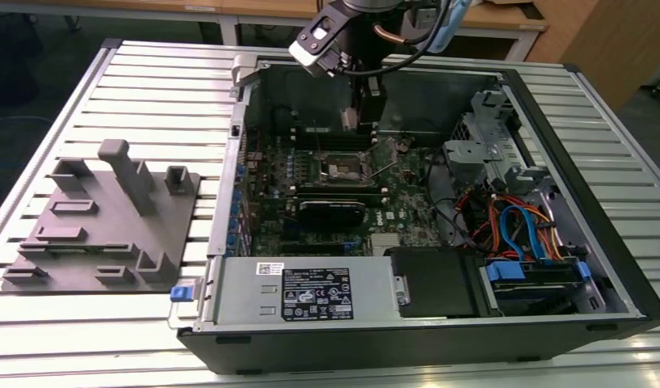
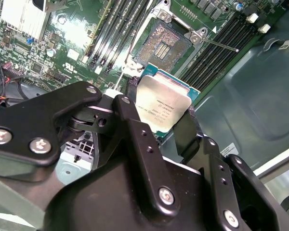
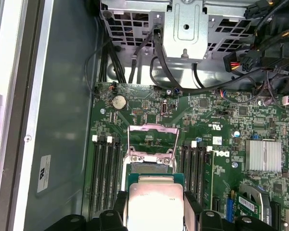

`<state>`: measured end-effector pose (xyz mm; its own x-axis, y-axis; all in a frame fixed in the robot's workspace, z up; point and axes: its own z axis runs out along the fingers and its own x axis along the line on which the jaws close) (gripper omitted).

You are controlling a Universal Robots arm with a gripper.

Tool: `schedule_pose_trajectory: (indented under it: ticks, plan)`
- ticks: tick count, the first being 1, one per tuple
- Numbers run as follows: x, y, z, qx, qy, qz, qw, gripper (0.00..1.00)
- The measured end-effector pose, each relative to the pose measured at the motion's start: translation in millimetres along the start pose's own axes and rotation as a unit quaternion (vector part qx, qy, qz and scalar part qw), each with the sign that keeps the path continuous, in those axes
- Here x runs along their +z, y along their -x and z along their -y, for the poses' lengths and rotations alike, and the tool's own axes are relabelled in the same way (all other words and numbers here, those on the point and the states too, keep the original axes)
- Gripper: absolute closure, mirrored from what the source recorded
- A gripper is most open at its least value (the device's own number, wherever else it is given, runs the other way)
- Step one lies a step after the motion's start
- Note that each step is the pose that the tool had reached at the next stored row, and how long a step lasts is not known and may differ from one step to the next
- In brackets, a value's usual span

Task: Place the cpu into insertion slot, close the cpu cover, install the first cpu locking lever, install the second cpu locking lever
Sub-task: 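Place the cpu into insertion slot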

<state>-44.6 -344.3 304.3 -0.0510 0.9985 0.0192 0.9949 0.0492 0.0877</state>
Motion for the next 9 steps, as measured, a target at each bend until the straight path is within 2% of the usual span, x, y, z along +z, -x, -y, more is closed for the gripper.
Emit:
schedule_pose_trajectory:
  ticks: [9]
  plan:
    - [2.3, 0.0, 0.2, 0.0, 0.0, 0.0, 1.0, 0.46]
